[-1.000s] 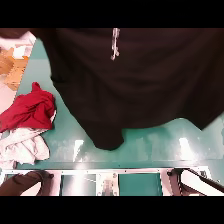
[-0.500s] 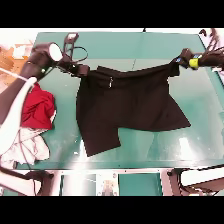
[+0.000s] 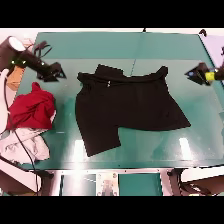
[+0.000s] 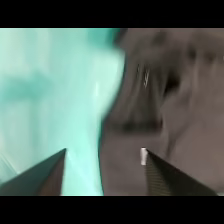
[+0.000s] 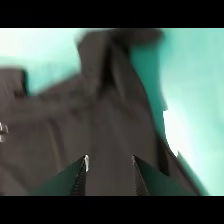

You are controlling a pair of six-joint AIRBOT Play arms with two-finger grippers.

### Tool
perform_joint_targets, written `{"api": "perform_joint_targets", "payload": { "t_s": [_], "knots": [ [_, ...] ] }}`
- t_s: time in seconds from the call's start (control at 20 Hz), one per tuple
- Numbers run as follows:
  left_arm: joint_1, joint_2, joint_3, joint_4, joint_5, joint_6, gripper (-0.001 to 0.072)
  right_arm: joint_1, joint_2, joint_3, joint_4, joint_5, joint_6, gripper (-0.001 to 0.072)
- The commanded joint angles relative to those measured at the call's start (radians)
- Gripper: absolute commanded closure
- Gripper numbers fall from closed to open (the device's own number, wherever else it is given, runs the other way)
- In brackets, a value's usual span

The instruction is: Fold the shirts.

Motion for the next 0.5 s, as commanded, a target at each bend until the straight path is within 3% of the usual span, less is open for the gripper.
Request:
{"api": "perform_joint_targets", "payload": {
  "t_s": [0.0, 0.2, 0.45],
  "knots": [
    [0.069, 0.076, -0.231, -0.106, -0.159, 0.07, 0.0209, -0.127, 0.113, -0.164, 0.002, 0.072, -0.07, 0.0418],
    [0.067, 0.203, -0.695, -0.184, 0.067, 0.18, 0.0209, -0.238, 0.245, -0.353, 0.01, -0.023, -0.087, 0.0419],
    [0.016, 0.187, -0.892, -0.447, 0.28, 0.351, 0.021, -0.242, 0.251, -0.421, 0.027, -0.019, -0.086, 0.0419]
  ]
}}
